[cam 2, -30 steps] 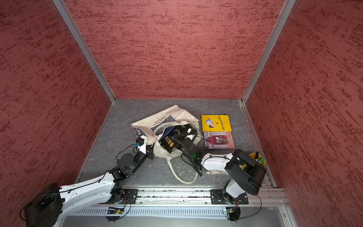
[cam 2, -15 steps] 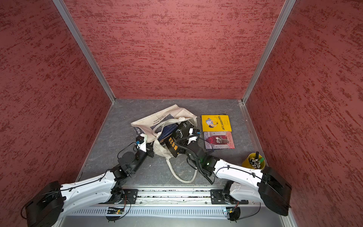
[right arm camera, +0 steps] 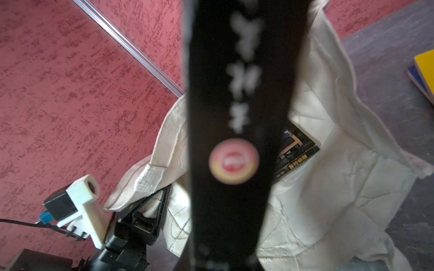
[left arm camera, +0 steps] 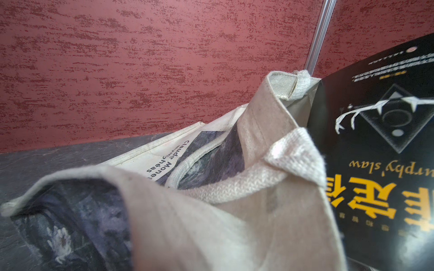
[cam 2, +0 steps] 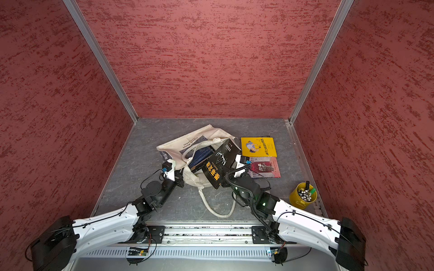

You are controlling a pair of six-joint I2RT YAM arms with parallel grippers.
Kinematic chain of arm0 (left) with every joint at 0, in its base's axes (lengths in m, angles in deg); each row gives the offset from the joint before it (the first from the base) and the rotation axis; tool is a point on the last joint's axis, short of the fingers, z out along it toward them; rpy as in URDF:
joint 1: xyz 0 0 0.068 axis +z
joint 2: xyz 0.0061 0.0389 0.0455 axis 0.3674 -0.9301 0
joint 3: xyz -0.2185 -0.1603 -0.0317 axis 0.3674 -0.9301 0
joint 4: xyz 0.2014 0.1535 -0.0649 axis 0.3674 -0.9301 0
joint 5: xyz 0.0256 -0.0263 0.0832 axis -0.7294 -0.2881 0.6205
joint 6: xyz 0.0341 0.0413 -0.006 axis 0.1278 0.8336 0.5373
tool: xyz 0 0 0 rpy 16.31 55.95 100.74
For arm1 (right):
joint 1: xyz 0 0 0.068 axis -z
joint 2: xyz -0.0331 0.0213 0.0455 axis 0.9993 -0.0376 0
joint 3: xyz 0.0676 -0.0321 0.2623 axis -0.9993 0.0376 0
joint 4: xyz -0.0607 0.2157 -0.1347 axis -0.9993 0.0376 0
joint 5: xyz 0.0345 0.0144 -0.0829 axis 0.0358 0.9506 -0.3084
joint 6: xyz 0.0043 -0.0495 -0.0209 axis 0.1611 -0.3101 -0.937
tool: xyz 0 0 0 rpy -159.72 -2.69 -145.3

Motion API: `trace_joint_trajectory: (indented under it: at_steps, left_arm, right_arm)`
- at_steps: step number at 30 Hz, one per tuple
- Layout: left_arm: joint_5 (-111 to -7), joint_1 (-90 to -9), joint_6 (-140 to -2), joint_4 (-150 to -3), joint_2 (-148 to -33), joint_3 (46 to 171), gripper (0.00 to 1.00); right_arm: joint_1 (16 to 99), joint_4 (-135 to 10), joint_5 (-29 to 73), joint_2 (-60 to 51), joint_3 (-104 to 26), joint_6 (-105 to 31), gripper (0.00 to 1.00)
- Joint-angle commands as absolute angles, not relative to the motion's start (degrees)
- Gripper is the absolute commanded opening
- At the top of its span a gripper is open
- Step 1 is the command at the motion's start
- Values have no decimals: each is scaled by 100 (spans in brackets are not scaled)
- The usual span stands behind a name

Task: Take out the books from the canvas bag
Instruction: Pick up the book from the canvas bag, then place the book on the book.

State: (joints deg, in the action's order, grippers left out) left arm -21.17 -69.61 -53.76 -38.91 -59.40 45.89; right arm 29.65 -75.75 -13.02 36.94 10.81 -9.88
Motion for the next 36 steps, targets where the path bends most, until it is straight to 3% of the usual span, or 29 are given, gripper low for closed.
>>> trace_joint_trajectory:
  at_steps: [1,15,21,28,36]
  left_arm:
    - [-1748,-6897,-5329,-3784,-5944,4700,0]
    - [-1161,-6829,-5345,-4019,-5902,4761,0]
    - [-1098,-6807,-5398,-4086,-5894,4779,0]
    - [-1170,-6812,-5388,-3999,-5827,4717,0]
    - [-1151,-6813,-5366,-3989,-5786,4694,0]
  right_arm:
    - [2931,-8179,-1731,4132,1085,-1075,0]
    - [2932,-7195,-4211,5416,1248,140,0]
    - [2957,-6249,-5167,5415,1121,522,0]
    - [3366,-5760,-5137,5162,1267,1000,0]
    - [4810,-6494,-3476,5191,1995,1132,0]
